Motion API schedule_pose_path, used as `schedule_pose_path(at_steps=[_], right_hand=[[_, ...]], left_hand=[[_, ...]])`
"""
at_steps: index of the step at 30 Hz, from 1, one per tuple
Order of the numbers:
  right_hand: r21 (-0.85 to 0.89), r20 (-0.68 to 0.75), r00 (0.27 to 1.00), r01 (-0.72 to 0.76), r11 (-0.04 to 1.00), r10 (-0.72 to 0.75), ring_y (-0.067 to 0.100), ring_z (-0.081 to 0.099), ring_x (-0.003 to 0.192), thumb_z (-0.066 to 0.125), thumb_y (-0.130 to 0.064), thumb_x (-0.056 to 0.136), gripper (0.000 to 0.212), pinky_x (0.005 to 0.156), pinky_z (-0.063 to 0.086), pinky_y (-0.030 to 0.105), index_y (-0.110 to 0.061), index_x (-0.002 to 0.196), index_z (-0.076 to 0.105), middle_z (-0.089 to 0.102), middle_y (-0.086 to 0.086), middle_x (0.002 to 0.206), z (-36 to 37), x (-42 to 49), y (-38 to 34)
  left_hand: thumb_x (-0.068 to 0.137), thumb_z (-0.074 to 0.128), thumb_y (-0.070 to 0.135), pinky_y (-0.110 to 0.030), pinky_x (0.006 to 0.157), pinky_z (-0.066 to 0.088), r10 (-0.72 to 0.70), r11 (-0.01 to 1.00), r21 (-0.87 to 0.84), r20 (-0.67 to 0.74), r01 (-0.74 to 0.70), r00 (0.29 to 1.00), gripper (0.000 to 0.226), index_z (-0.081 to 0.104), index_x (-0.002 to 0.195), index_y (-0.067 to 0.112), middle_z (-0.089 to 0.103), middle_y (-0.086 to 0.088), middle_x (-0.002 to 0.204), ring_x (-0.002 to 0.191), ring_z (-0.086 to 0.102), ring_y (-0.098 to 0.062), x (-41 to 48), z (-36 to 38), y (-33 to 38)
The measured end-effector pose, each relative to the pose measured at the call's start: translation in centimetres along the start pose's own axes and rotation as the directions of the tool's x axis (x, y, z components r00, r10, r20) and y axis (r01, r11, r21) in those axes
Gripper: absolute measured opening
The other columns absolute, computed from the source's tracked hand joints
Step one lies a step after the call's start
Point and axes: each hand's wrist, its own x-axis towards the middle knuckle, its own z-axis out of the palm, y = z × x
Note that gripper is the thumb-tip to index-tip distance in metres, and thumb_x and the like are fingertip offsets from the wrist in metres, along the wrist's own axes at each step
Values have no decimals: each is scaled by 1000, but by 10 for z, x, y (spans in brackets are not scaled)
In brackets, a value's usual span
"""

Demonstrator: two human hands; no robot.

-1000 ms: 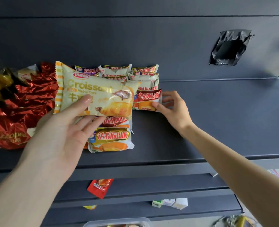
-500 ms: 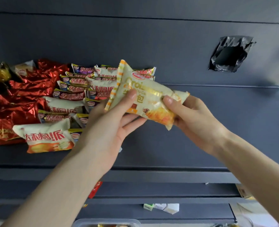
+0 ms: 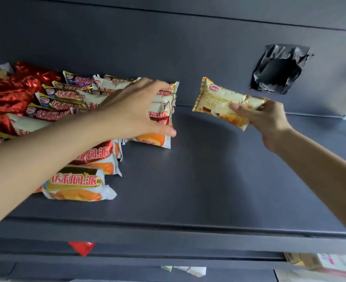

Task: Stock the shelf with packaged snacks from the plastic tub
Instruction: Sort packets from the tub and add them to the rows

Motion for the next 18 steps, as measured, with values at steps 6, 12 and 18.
schedule_pose_path(at_steps=[6, 12, 18], right_hand=[[-269, -31, 995, 83, 960, -94, 13, 63, 84, 87, -28, 64, 43, 78, 54, 30, -19, 102, 68, 68, 1, 94, 27, 46, 16], [-316, -132, 977, 119, 941, -167, 17, 56, 100, 86, -28, 66, 66, 77, 52, 30, -11, 119, 51, 55, 0, 108, 49, 69, 21], [-359, -208, 954, 132, 924, -217, 20, 55, 98, 84, -38, 67, 63, 84, 47, 33, -14, 114, 48, 59, 5, 112, 59, 77, 30]], left_hand=[[69, 79, 53, -23, 97, 27, 17, 997, 82, -10, -16, 1000, 95, 27, 147, 35, 32, 10, 149, 133, 34, -13, 8, 23, -23], [73, 78, 45, -14, 88, 18, 40, 995, 90, -3, -40, 999, 93, 25, 149, 31, 32, 6, 151, 133, 33, -15, 8, 28, -27], [79, 74, 37, -16, 97, 15, 28, 997, 66, 24, -30, 999, 89, 22, 150, 21, 26, 0, 155, 138, 26, -17, 1, 21, -12]])
